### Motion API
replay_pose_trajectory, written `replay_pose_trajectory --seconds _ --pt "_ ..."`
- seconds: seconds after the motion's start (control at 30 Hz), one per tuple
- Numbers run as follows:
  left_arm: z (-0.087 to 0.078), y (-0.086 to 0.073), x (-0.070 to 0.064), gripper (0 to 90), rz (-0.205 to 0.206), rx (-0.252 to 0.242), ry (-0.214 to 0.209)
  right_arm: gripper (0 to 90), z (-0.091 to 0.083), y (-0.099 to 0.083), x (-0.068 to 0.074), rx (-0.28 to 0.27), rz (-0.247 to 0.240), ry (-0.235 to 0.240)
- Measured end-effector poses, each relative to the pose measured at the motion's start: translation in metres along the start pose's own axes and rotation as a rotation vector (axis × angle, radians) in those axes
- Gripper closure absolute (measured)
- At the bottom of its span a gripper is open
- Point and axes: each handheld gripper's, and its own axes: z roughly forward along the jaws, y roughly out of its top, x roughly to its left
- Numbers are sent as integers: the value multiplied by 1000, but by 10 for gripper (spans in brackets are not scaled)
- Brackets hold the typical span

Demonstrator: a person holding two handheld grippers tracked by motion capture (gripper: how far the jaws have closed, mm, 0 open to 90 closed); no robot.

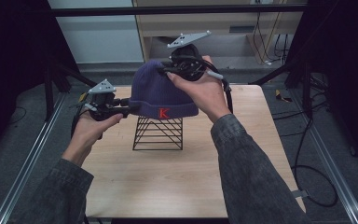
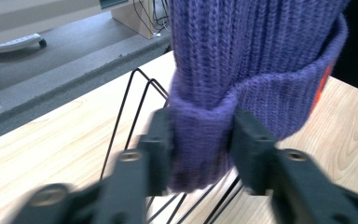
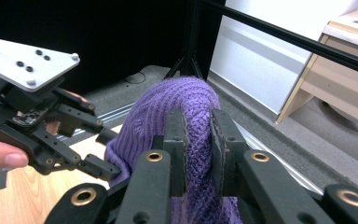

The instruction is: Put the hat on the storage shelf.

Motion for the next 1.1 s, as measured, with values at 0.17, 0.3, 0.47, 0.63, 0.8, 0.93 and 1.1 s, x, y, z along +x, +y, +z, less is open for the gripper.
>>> replay_pose_trajectory --seconds 0.17,0.3,0.47,0.63,0.8,0.93,1.1 --pt "-1 -1 1 725 -12 -21 56 784 5 -1 -2 4 2 -9" --pt "-3 -1 3 731 -30 -32 73 782 10 -2 -5 8 10 -17" --pt "-4 -5 7 732 -34 -21 100 782 19 -8 -11 27 28 -19" --pt "-2 -10 11 734 -38 -16 113 781 29 -13 -15 42 44 -19" --pt "-2 -20 15 738 -50 -3 133 777 39 -19 -14 63 39 -16" --pt "-1 -28 15 738 -48 1 136 774 46 -24 -12 79 36 -6" --pt "0 -38 14 737 -47 10 137 771 50 -30 -7 97 28 8"
